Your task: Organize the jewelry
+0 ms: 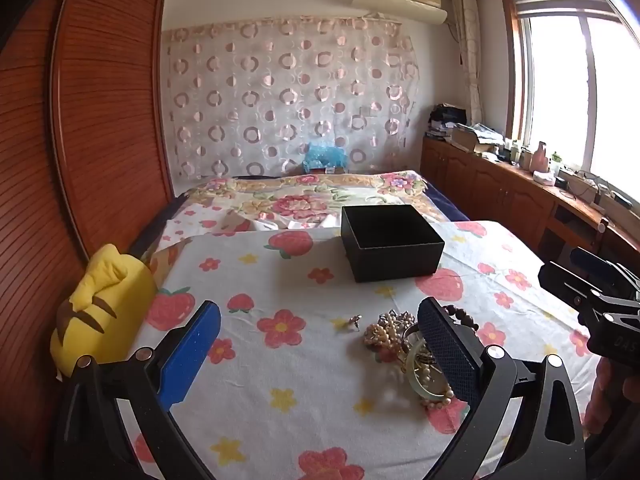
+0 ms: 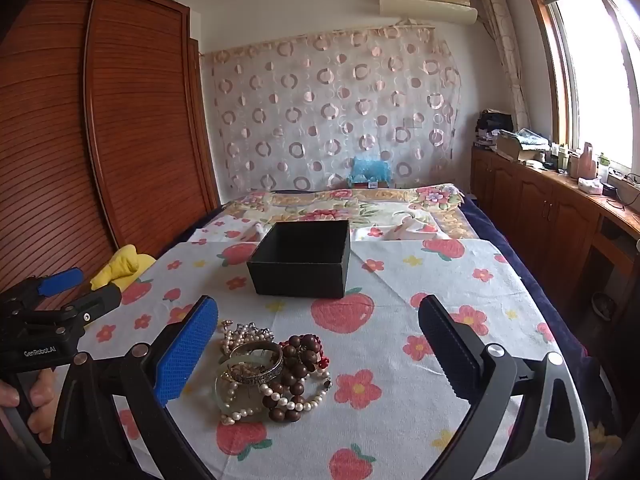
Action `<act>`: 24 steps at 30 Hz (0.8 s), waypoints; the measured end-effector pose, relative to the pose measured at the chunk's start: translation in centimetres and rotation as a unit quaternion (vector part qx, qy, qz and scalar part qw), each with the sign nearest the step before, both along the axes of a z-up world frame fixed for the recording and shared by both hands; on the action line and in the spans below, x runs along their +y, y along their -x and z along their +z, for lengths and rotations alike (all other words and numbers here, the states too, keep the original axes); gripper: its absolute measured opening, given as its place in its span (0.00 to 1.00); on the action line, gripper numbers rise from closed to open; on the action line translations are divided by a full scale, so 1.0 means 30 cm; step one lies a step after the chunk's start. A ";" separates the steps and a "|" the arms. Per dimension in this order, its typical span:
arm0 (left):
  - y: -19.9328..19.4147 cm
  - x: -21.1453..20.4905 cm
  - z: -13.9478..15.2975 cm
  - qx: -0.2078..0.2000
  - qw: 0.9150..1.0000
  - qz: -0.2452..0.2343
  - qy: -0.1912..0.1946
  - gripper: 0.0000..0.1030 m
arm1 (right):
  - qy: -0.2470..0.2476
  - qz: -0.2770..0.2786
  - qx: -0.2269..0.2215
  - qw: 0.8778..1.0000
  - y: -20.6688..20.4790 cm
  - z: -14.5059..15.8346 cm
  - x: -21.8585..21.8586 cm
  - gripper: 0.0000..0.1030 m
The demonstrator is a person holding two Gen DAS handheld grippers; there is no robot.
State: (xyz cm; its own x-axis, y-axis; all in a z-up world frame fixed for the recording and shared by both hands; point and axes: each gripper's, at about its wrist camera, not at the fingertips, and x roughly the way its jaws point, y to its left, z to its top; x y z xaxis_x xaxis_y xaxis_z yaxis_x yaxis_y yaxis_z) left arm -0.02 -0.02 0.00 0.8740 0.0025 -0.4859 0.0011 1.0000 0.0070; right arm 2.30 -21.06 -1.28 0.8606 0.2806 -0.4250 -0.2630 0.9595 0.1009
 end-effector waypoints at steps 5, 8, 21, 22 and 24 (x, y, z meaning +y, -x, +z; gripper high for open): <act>0.000 0.000 0.000 0.000 1.000 0.000 0.001 0.93 | 0.001 -0.001 0.000 1.000 0.000 0.000 0.000 0.98; 0.000 0.000 0.001 0.000 1.000 0.000 0.001 0.93 | 0.001 -0.001 0.000 1.000 0.001 0.001 -0.001 0.98; 0.001 -0.001 0.002 -0.002 1.000 -0.001 0.002 0.93 | 0.002 0.001 0.001 1.000 0.003 0.002 0.004 0.98; 0.001 -0.001 0.002 -0.002 1.000 -0.001 0.001 0.93 | 0.002 0.001 0.001 1.000 0.004 0.002 0.004 0.98; 0.000 0.001 0.000 -0.001 1.000 0.000 0.003 0.93 | 0.003 0.001 0.001 1.000 0.004 0.002 0.004 0.98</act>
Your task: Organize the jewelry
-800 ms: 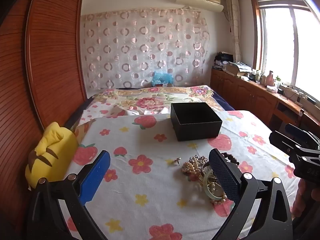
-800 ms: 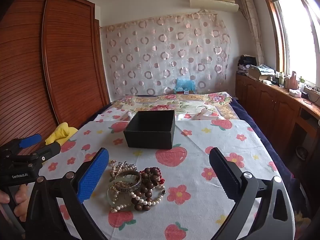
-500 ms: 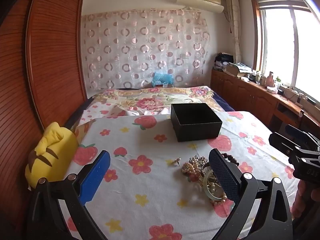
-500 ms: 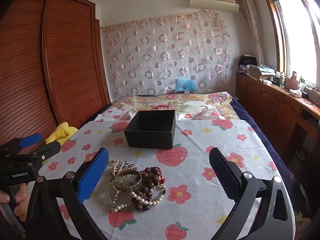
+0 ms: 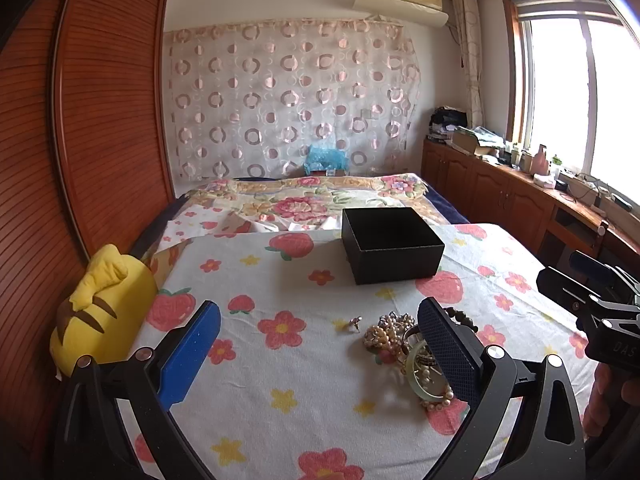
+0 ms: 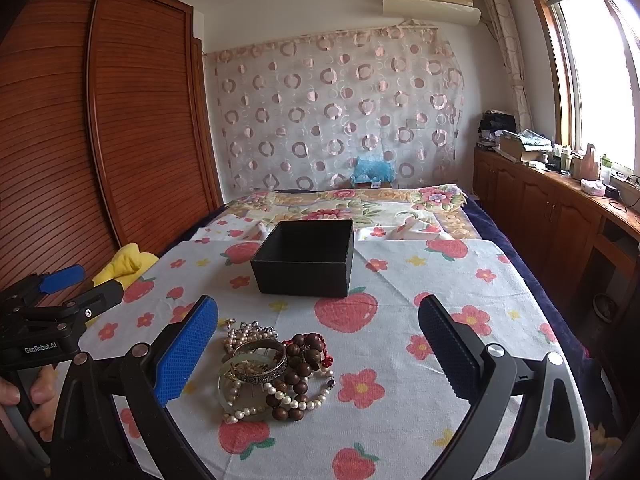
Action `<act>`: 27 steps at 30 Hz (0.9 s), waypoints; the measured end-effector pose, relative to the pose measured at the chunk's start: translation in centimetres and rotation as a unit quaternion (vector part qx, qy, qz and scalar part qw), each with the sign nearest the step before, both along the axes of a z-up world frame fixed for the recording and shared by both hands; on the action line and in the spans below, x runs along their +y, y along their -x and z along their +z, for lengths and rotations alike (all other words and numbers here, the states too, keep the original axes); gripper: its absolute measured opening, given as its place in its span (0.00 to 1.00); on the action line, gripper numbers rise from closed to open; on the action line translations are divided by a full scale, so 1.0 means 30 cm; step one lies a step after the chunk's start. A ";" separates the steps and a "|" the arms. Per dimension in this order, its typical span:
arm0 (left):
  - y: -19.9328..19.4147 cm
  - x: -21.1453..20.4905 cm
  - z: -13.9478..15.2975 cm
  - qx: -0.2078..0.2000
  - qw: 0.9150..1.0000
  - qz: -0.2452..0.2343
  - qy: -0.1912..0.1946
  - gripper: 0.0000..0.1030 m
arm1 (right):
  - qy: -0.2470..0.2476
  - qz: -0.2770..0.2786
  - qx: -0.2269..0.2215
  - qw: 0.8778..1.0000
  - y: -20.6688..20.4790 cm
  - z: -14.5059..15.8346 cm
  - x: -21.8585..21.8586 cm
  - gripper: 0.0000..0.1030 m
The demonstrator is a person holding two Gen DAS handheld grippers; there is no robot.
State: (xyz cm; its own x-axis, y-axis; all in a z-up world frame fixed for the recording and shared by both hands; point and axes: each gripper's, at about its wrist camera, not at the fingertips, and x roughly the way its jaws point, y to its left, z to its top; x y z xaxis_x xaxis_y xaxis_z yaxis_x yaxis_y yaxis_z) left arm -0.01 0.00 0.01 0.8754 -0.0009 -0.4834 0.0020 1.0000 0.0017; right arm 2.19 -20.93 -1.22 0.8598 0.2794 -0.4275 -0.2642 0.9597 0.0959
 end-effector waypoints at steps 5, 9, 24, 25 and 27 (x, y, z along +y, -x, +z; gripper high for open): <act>-0.001 -0.002 0.001 -0.001 1.000 0.000 -0.001 0.93 | 0.000 0.000 0.000 1.000 -0.001 -0.001 -0.001 0.98; -0.006 -0.003 0.002 -0.001 1.000 0.000 0.000 0.93 | 0.000 0.000 0.000 1.000 -0.001 -0.001 -0.001 0.98; 0.000 0.000 0.000 -0.003 1.000 0.001 0.001 0.93 | 0.000 0.001 0.000 1.000 -0.002 -0.002 0.001 0.98; -0.002 0.000 0.000 -0.002 1.000 0.001 0.000 0.93 | 0.000 0.001 0.000 1.000 -0.002 -0.002 0.000 0.98; -0.007 0.000 0.000 -0.001 1.000 0.001 0.000 0.93 | 0.000 0.001 0.000 1.000 -0.002 -0.002 0.001 0.98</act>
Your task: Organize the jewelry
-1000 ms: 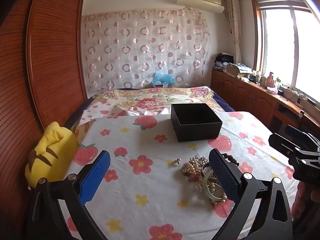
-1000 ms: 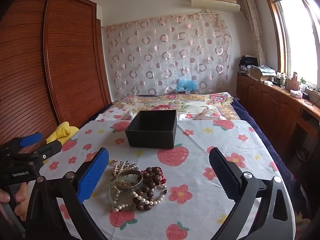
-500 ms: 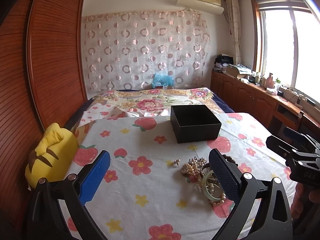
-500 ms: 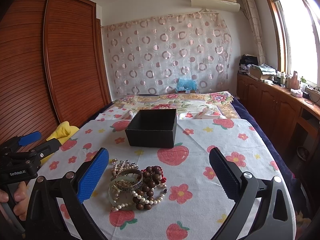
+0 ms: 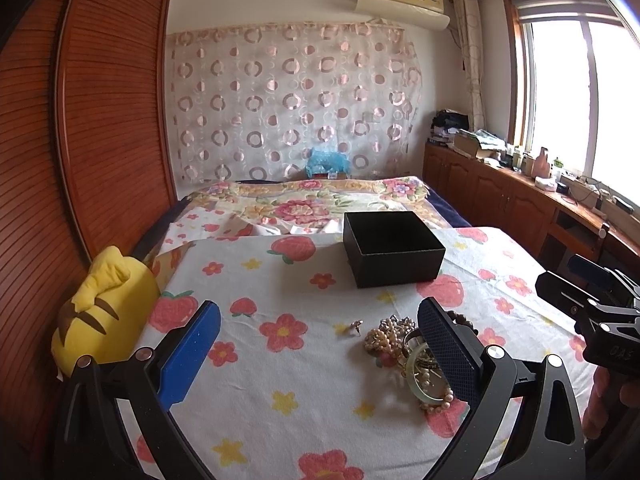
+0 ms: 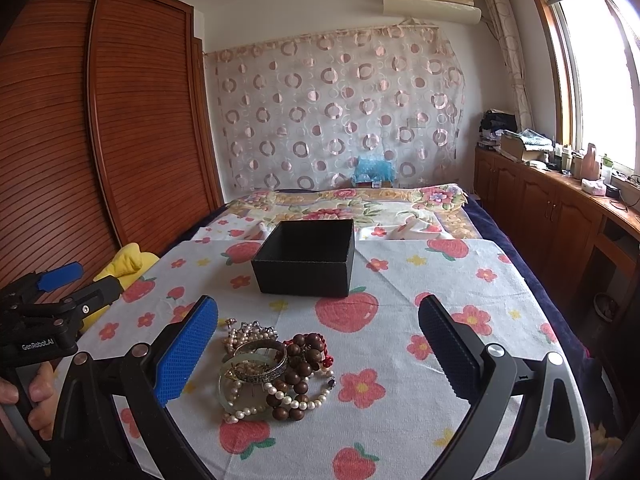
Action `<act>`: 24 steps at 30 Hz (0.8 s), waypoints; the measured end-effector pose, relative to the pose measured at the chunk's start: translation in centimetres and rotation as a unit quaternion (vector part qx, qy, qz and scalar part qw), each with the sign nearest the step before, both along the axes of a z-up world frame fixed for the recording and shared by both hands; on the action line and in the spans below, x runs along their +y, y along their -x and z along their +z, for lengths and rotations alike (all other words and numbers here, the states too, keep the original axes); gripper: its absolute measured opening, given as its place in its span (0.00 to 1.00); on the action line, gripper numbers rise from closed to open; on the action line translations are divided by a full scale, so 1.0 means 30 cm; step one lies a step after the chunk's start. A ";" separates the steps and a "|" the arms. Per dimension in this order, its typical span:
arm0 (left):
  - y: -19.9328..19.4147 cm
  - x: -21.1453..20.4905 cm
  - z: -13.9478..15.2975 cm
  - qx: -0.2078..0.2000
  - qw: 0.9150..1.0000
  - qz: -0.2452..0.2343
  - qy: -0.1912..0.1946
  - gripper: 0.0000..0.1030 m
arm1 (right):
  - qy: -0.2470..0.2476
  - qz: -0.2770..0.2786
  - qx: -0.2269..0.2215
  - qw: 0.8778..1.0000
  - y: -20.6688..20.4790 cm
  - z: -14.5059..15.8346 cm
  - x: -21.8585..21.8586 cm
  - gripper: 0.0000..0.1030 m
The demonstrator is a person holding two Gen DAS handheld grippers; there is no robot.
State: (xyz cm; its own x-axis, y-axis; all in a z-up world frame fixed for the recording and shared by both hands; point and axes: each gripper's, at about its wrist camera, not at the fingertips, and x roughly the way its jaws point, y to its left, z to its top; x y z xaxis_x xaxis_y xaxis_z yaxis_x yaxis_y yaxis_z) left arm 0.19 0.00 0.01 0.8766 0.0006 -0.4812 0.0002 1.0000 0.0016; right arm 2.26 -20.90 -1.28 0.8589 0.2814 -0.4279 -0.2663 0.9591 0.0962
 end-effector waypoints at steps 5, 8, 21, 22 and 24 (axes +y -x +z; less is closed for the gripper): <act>0.006 0.001 0.000 -0.003 1.000 0.001 0.001 0.93 | 0.000 0.000 0.000 1.000 0.000 0.001 0.001 0.98; 0.007 0.000 0.001 -0.002 1.000 0.001 0.001 0.93 | 0.000 0.000 0.000 1.000 0.000 0.002 0.002 0.98; 0.007 0.000 0.001 -0.003 1.000 0.000 0.001 0.93 | 0.000 0.000 0.000 1.000 0.001 0.002 0.003 0.98; 0.007 0.000 0.001 -0.004 1.000 0.000 0.000 0.93 | 0.000 0.000 0.000 1.000 0.001 0.002 0.003 0.98; 0.007 0.000 0.000 -0.004 1.000 0.000 0.001 0.93 | 0.000 0.001 0.000 1.000 0.001 0.002 0.003 0.98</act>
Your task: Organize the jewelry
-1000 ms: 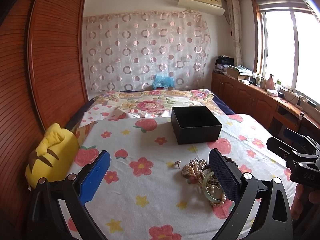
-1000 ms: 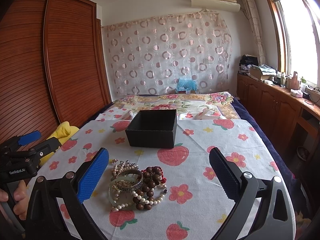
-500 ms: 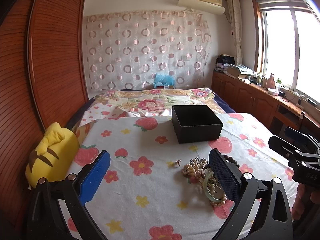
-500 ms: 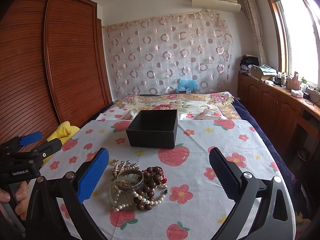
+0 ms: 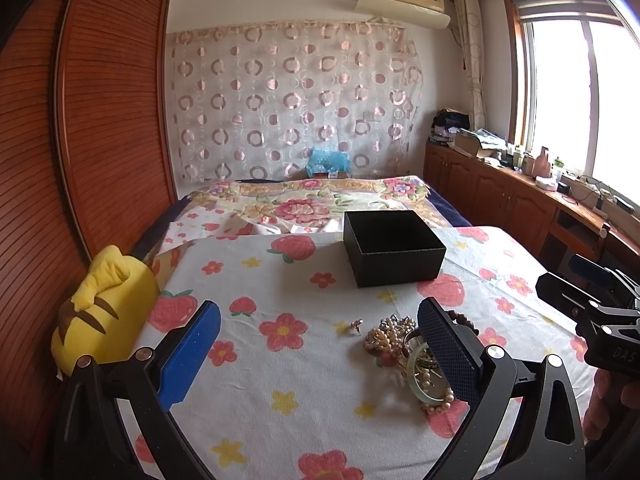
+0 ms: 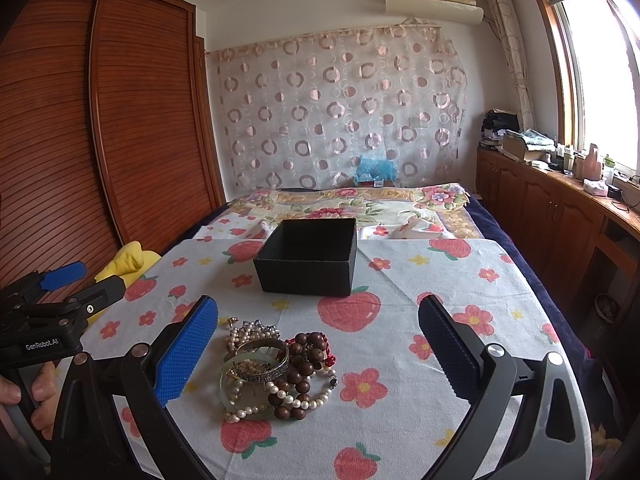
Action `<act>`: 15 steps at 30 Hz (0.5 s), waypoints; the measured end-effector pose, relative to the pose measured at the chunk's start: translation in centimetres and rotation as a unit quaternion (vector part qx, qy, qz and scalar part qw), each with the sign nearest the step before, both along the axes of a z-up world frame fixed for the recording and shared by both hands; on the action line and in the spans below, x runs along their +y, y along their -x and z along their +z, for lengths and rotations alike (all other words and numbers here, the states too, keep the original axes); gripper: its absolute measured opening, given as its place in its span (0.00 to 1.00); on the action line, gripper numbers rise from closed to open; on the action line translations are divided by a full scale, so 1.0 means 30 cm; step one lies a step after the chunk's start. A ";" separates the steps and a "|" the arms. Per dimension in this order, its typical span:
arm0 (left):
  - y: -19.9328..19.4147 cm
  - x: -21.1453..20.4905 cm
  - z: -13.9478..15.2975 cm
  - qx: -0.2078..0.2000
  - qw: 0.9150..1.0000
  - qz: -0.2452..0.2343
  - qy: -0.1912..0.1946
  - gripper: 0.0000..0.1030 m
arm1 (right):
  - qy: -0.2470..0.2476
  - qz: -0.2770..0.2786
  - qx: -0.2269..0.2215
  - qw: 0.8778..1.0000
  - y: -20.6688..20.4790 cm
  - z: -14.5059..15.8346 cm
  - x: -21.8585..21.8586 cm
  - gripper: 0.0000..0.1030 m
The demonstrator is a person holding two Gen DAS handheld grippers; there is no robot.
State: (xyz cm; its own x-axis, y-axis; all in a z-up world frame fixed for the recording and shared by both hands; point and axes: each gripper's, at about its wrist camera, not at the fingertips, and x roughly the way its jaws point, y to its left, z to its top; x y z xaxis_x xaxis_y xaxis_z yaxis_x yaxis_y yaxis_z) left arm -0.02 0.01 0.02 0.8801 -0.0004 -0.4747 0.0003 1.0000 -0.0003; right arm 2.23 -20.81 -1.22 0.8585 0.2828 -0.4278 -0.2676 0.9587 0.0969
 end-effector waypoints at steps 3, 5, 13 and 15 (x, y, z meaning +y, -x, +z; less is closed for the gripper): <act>-0.009 0.008 0.038 -0.001 1.000 -0.001 0.000 0.93 | 0.000 0.000 0.000 1.000 0.000 0.000 0.001 0.98; -0.008 0.008 0.039 -0.002 1.000 -0.001 0.000 0.93 | 0.001 0.000 0.000 1.000 0.000 0.000 0.001 0.98; -0.009 0.008 0.039 0.000 1.000 0.000 0.000 0.93 | 0.001 0.000 0.002 1.000 -0.001 0.002 -0.006 0.98; -0.002 0.008 0.018 0.005 1.000 -0.001 0.000 0.93 | 0.001 0.001 0.004 1.000 0.008 -0.003 0.029 0.98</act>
State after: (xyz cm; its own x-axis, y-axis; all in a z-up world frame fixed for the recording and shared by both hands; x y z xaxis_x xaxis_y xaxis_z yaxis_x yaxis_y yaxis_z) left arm 0.03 0.25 0.57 0.8758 -0.0020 -0.4826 0.0022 1.0000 -0.0001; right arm 1.99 -19.92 -1.33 0.8548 0.2831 -0.4349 -0.2686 0.9585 0.0960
